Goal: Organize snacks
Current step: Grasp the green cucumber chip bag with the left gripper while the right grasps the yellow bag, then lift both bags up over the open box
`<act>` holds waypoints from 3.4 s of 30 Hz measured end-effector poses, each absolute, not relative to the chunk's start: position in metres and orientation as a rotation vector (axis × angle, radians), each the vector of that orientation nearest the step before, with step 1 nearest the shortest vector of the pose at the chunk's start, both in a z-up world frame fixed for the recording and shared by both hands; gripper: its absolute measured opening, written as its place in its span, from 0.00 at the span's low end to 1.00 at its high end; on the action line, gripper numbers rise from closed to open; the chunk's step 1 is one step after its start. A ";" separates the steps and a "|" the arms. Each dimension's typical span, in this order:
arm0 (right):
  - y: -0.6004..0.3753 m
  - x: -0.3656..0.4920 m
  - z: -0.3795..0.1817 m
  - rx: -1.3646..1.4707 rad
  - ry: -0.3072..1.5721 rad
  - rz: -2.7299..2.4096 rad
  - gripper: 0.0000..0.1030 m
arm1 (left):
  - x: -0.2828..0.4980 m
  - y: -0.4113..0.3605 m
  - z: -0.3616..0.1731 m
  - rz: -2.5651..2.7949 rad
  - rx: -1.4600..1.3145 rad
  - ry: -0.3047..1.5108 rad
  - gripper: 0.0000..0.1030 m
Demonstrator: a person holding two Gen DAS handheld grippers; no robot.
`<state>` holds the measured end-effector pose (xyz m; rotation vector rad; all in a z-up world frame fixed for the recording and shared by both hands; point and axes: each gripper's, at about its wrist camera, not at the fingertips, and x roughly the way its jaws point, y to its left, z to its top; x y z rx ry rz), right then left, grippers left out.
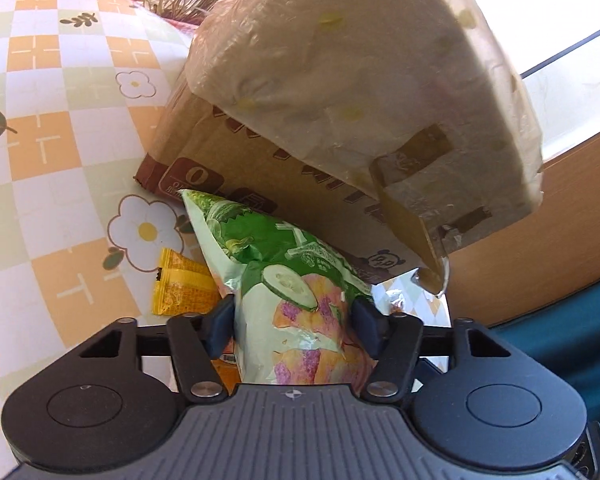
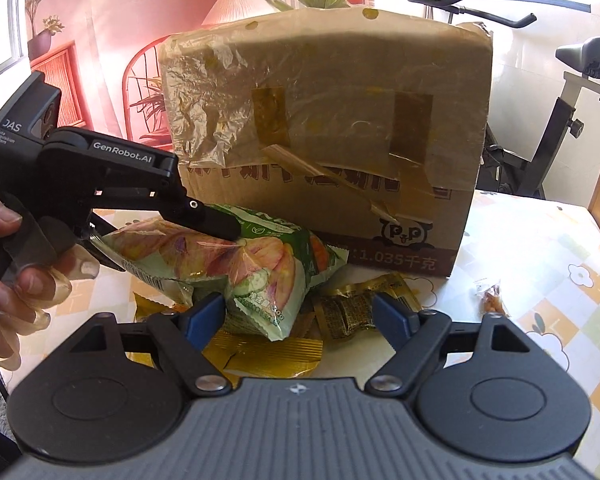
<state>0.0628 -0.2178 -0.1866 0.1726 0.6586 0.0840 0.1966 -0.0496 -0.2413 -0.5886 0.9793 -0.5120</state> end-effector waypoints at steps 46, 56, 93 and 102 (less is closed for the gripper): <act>-0.184 0.049 -0.204 0.339 0.835 0.222 0.78 | 0.108 0.004 -0.203 -0.332 -0.066 0.751 0.52; -0.195 0.043 -0.192 0.332 0.732 0.187 0.68 | 0.107 0.008 -0.196 -0.317 -0.104 0.700 0.46; -0.276 0.097 -0.020 0.206 0.329 0.105 0.68 | 0.132 -0.034 0.016 -0.346 -0.065 0.122 0.44; -0.292 0.115 -0.004 0.155 0.306 0.081 0.68 | 0.168 -0.064 0.023 -0.393 -0.041 0.138 0.44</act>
